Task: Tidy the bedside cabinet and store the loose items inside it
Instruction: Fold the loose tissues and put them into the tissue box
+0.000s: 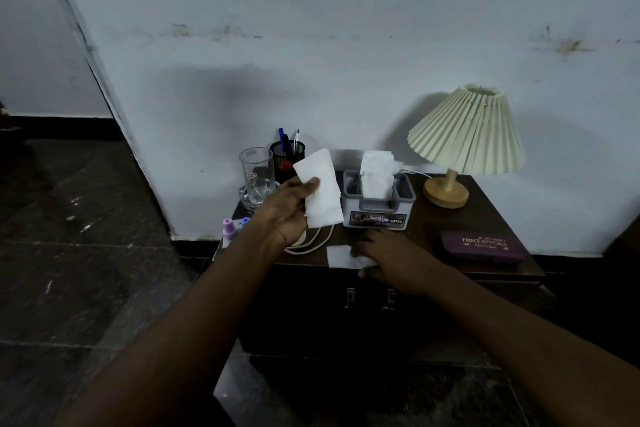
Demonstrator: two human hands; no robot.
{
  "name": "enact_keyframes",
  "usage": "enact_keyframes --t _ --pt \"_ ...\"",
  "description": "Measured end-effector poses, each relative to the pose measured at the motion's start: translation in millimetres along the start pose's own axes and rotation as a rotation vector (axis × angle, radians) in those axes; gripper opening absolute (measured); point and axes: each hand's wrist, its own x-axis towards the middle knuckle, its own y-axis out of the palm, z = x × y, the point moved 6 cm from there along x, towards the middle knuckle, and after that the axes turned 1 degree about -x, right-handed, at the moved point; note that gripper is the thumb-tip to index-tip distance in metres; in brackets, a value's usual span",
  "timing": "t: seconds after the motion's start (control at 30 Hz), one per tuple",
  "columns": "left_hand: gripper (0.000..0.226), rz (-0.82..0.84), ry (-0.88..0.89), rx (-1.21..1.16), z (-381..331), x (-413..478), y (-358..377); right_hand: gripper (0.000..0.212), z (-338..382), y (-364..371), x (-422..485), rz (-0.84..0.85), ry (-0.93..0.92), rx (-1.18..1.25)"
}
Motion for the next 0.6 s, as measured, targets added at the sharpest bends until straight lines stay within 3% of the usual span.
enact_keyframes --t 0.1,0.23,0.33,0.47,0.6 --pt "0.038 0.009 0.008 -0.037 -1.4 1.5 -0.3 0.017 -1.4 -15.4 -3.1 -0.129 0.038 0.189" --pt "0.04 0.011 -0.017 -0.062 0.4 2.8 0.5 0.014 -28.7 -55.0 -17.7 -0.566 0.416 0.832" --pt "0.031 0.012 -0.043 -0.04 7.5 -1.5 8.0 0.011 -26.2 -83.7 -21.6 -0.81 0.419 1.33" --pt "0.036 0.04 -0.036 -0.067 25.1 -4.1 24.8 0.011 -4.8 -86.7 -12.0 -0.73 0.466 1.743" --pt "0.019 0.059 -0.021 -0.107 36.8 -5.8 38.2 0.014 1.9 -63.4 -6.3 -0.556 0.648 1.77"
